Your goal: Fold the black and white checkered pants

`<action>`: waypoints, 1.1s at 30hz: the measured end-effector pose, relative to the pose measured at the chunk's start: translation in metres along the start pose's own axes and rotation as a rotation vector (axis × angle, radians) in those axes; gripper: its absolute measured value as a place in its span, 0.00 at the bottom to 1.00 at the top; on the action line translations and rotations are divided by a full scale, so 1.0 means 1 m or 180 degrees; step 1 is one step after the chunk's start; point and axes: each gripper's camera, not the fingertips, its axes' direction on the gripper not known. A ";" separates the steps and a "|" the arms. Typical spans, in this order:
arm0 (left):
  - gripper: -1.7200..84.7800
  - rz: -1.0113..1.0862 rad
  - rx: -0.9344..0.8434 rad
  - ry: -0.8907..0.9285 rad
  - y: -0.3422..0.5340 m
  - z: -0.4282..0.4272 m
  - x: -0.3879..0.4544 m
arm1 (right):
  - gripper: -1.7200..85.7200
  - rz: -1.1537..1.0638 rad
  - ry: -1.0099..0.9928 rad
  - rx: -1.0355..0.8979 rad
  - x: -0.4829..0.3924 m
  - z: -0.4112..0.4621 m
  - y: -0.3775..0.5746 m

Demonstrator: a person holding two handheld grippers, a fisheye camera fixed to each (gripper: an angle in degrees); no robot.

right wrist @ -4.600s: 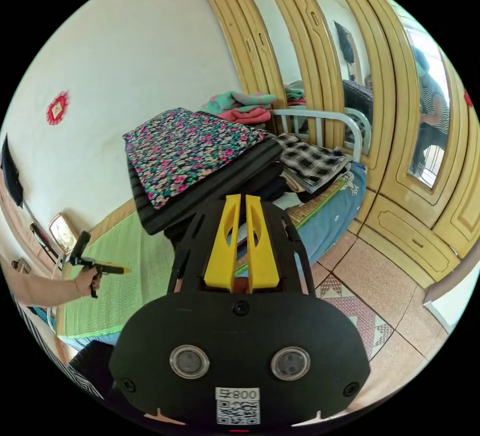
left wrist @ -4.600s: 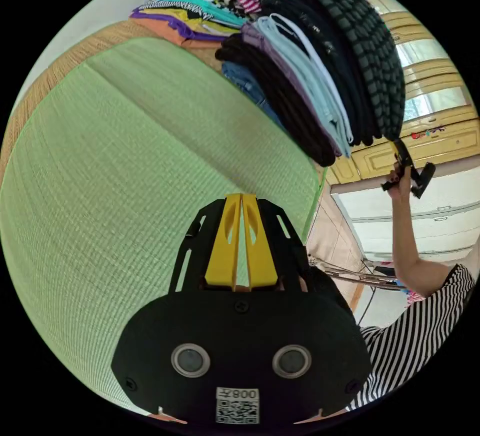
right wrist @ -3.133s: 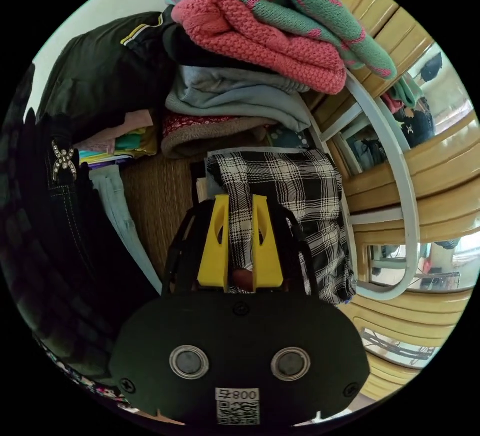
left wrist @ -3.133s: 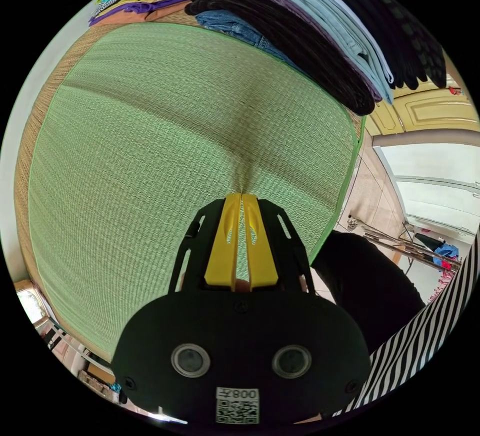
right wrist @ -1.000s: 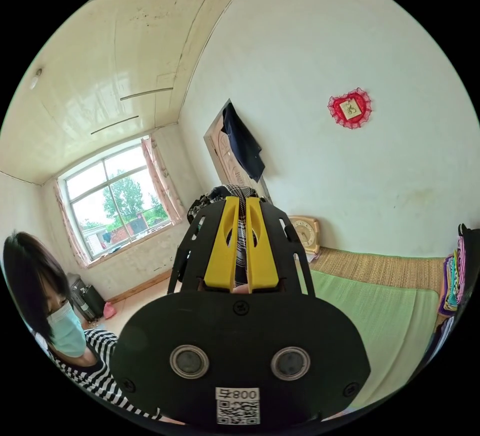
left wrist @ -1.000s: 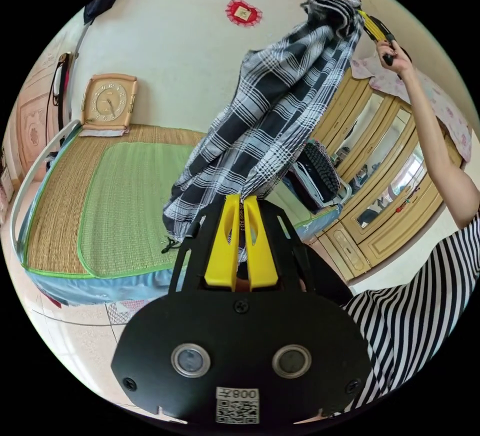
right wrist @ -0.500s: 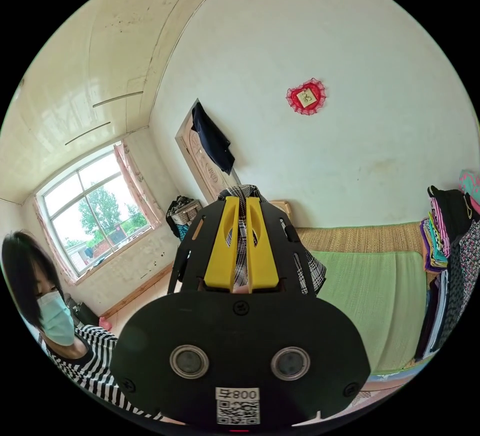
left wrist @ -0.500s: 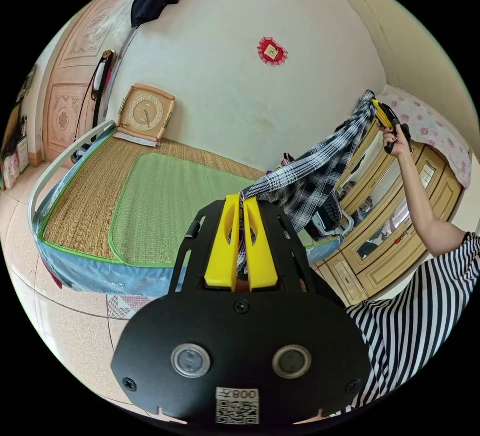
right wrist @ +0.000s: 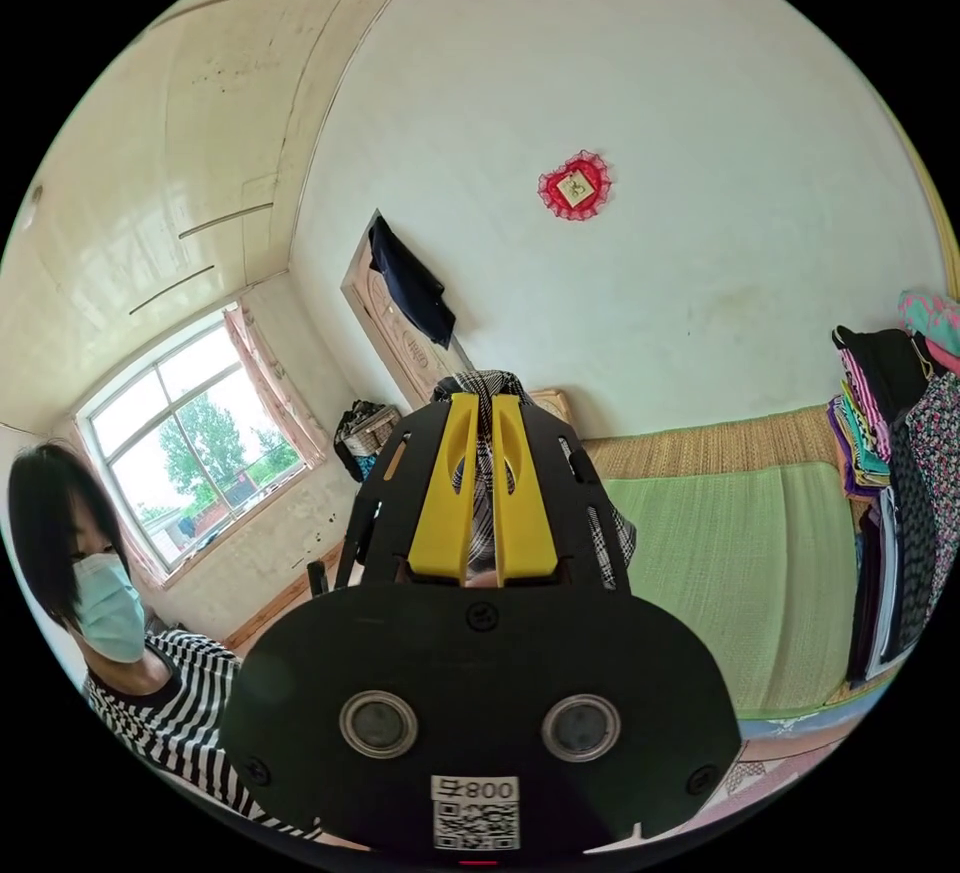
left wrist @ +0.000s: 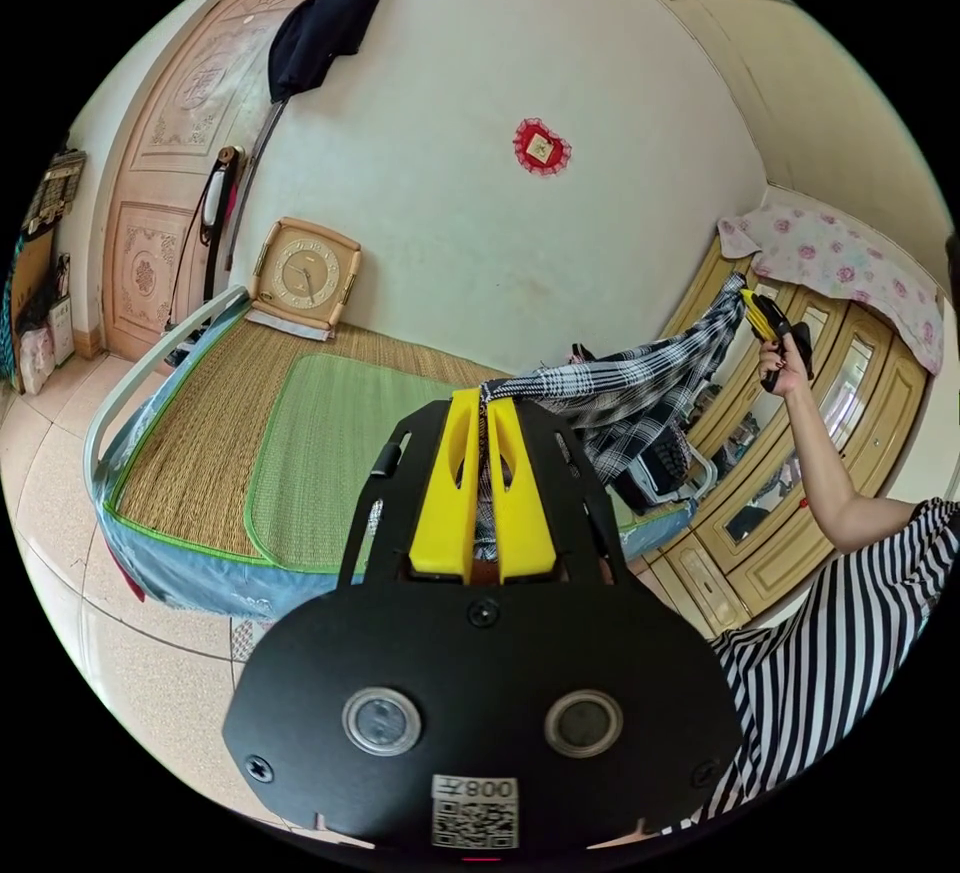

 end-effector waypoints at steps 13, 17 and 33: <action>0.03 -0.0109 0.0051 -0.0068 -0.032 -0.013 0.008 | 0.04 0.0049 -0.0071 -0.0141 0.087 -0.088 0.054; 0.03 -0.0153 0.0173 -0.0153 -0.049 -0.020 0.005 | 0.04 0.0035 -0.0082 -0.0249 0.117 -0.121 0.082; 0.03 0.0668 0.0162 -0.0536 -0.244 0.091 0.015 | 0.03 0.0118 0.0143 0.0073 0.253 -0.266 0.135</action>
